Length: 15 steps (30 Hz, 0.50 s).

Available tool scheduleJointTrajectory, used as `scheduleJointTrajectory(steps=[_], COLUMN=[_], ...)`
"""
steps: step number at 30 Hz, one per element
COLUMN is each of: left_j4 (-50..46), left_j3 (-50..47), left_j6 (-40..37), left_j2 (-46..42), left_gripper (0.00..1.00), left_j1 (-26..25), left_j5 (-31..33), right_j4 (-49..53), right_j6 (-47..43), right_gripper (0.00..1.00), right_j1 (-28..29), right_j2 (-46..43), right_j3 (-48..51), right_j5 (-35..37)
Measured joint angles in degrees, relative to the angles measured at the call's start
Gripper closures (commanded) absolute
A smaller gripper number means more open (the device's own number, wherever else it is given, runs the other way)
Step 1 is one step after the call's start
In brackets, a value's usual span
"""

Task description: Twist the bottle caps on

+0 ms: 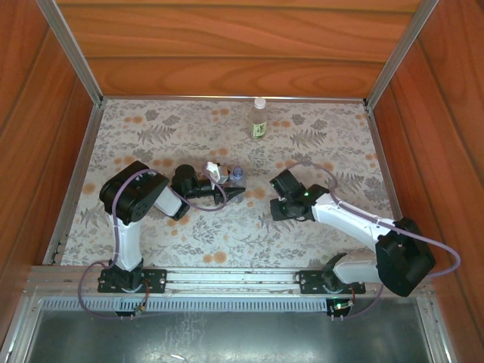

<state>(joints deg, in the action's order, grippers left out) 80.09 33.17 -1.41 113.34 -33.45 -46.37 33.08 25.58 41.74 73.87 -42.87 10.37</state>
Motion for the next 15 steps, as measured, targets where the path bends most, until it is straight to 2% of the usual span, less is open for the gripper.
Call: scheduleJointTrajectory(steps=[8, 15], left_j4=[0.0, 0.0], left_j3=[0.2, 0.5], left_j6=[0.1, 0.3], left_j2=[0.0, 0.3], left_gripper=[0.45, 0.44], left_j1=[0.0, 0.0], left_j5=[0.0, 0.0], right_j4=[11.1, 21.8], right_j6=[-3.1, -8.4], right_gripper=[0.66, 0.66], right_j1=[0.0, 0.0], right_j2=[1.6, 8.3], right_j3=[-15.9, -33.3], right_j5=[-1.7, -3.2])
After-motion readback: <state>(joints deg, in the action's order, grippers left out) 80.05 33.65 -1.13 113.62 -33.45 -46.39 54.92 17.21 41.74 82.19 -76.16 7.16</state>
